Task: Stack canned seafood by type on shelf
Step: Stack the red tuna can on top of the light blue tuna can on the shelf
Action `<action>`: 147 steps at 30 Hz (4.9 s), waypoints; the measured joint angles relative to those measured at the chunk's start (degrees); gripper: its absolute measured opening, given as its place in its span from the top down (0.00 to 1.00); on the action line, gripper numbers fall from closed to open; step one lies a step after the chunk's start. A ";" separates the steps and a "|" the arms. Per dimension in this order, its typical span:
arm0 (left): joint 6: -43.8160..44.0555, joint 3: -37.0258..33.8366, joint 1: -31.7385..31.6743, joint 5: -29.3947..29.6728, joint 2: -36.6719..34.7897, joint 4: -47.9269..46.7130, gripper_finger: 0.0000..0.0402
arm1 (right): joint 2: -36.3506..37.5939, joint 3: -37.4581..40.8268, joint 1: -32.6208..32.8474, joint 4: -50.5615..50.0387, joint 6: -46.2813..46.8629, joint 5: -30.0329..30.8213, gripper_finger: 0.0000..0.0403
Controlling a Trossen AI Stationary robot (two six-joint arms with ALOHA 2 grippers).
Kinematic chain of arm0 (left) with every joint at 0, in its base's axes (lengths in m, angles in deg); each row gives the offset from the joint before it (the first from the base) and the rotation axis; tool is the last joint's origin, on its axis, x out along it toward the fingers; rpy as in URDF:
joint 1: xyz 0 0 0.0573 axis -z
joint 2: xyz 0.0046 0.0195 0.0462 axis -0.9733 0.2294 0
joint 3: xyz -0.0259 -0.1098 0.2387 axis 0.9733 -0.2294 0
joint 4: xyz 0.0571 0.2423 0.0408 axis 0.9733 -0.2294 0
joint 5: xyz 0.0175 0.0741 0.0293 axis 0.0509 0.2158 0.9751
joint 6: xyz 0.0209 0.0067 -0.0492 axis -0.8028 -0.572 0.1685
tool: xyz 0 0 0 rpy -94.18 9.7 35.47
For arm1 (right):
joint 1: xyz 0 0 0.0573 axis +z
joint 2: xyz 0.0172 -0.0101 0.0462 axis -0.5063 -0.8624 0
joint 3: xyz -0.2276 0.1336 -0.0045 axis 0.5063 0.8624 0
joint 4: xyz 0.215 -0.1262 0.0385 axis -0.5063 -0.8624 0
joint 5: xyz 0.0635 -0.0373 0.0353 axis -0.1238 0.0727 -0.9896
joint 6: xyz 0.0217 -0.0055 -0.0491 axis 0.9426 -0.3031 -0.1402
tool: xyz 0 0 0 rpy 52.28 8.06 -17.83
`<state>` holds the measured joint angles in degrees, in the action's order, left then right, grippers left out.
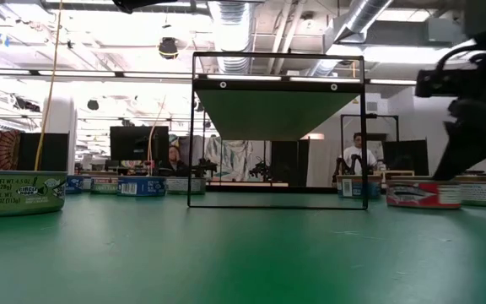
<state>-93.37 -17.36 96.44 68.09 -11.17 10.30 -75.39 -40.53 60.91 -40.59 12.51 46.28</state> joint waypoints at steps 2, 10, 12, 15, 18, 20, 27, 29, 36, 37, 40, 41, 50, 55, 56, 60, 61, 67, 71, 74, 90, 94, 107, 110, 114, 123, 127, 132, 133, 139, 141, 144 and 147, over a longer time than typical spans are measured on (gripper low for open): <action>0.03 0.00 0.00 -0.01 0.00 0.01 0.28 | 0.00 0.04 2.16 2.10 -0.13 0.67 0.24; 0.34 0.00 0.00 0.01 0.00 0.01 0.28 | 0.11 -0.72 8.30 10.11 6.01 0.46 0.24; 0.36 0.00 0.00 0.01 0.00 0.01 0.28 | 0.11 -1.32 8.46 7.59 13.16 0.43 0.24; 0.93 0.00 0.00 0.04 0.00 0.03 0.28 | 0.13 -2.07 8.00 0.20 25.47 0.54 0.24; 1.54 0.00 0.00 0.04 0.00 0.03 0.28 | 0.44 -3.04 7.98 -4.65 31.94 0.90 0.24; 1.65 0.00 0.00 -0.14 0.00 0.03 0.28 | 1.03 -3.17 7.98 -7.02 35.41 -0.12 0.24; 1.65 0.00 0.00 -1.71 0.00 -0.04 0.28 | 1.73 -1.18 5.11 -4.26 35.74 -6.75 0.33; 1.85 0.00 0.00 -1.58 0.00 -0.04 0.28 | 1.73 -0.46 4.43 -3.54 35.69 -6.85 0.37; 2.06 0.00 -0.02 -1.52 0.00 -1.13 0.28 | 1.67 0.15 3.87 -4.08 34.84 -7.58 0.64; 2.06 0.00 -0.01 -1.52 0.00 -1.17 0.28 | 1.66 0.15 3.87 -3.92 34.27 -7.83 0.69; 2.06 0.00 0.00 -1.49 0.00 -1.17 0.28 | 1.66 0.13 3.87 -3.88 32.51 -8.05 0.84; 2.06 0.00 0.00 -1.47 0.00 -1.17 0.28 | 1.66 0.13 3.83 -4.09 32.21 -8.22 0.88; 2.06 0.00 -0.01 -1.44 0.00 -1.20 0.28 | 1.59 0.22 3.83 -9.49 34.45 -12.98 0.92; 2.04 0.00 0.00 -1.43 0.00 -1.24 0.28 | 1.55 0.24 3.68 -10.85 34.49 -13.53 0.97; 2.06 0.00 0.00 -1.43 0.00 -1.24 0.28 | 1.55 0.24 3.44 -11.16 34.47 -13.53 0.97; 2.06 0.00 -0.02 -1.43 0.00 -1.24 0.28 | 1.55 0.24 2.00 -11.74 33.43 -14.28 0.96; 2.06 0.00 0.00 -1.43 0.00 -1.24 0.28 | 1.55 0.24 1.38 -11.82 32.83 -15.17 0.95; 2.20 0.00 -0.01 -1.43 0.00 -1.29 0.28 | 1.77 0.24 -2.75 -17.15 28.88 -20.12 0.92; 2.28 0.00 -0.02 -1.45 0.00 -1.61 0.28 | 3.77 0.20 -5.89 -16.92 25.03 -22.03 0.95; 2.28 0.00 0.00 -1.45 0.00 -1.72 0.28 | 5.80 0.17 -7.73 -16.63 22.89 -24.11 0.95; 2.39 -0.01 -0.02 -1.47 0.00 -2.52 0.28 | 7.35 -7.71 -3.25 -10.69 14.98 -17.61 0.90; 3.23 0.00 -0.02 -2.07 0.00 -2.70 0.28 | 1.83 -12.37 1.71 -15.41 16.81 -23.92 0.90; 3.99 0.00 0.00 -3.27 0.00 -2.33 0.28 | -17.79 -13.23 9.53 -33.68 23.57 -27.32 0.86; 3.99 0.00 -0.02 -3.26 0.00 -2.33 0.28 | -20.46 -12.72 9.03 -32.34 23.52 -21.80 0.86; 3.99 0.00 -0.02 -3.26 0.00 -2.38 0.28 | -21.59 -12.66 7.69 -25.38 19.54 -17.14 0.86; 3.85 0.00 -0.02 -3.24 -0.02 -2.51 0.28 | -21.07 -14.80 6.37 -4.71 3.93 -13.58 0.86; 3.96 0.00 0.11 -3.24 -0.02 -2.64 0.28 | -21.06 -19.02 9.07 -8.03 3.09 -9.26 0.86; 3.96 -0.02 0.37 -3.24 -0.02 -2.62 0.28 | -21.20 -21.72 11.15 -11.62 -1.17 -8.63 0.86; 3.96 -0.02 0.36 -3.24 -0.02 -2.59 0.28 | -21.38 -22.01 11.13 -12.10 -2.60 -9.03 0.86; 3.96 -0.02 0.35 -3.24 -0.02 -2.55 0.28 | -21.93 -22.60 9.10 -12.74 -11.03 -11.32 0.79; 3.91 -0.02 0.35 -3.22 -0.02 -2.55 0.28 | -21.94 -22.60 7.96 -13.06 -12.44 -11.39 0.73; 3.81 -0.01 0.35 -3.22 -0.02 -2.55 0.28 | -21.94 -22.60 6.11 -13.37 -14.58 -11.43 0.60; 3.81 0.00 0.35 -3.22 -0.02 -2.55 0.28 | -21.94 -23.12 4.41 -15.37 -15.66 -11.43 0.46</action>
<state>-89.56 -17.36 96.79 64.87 -11.20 7.75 -97.33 -63.65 65.32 -55.96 -3.15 34.85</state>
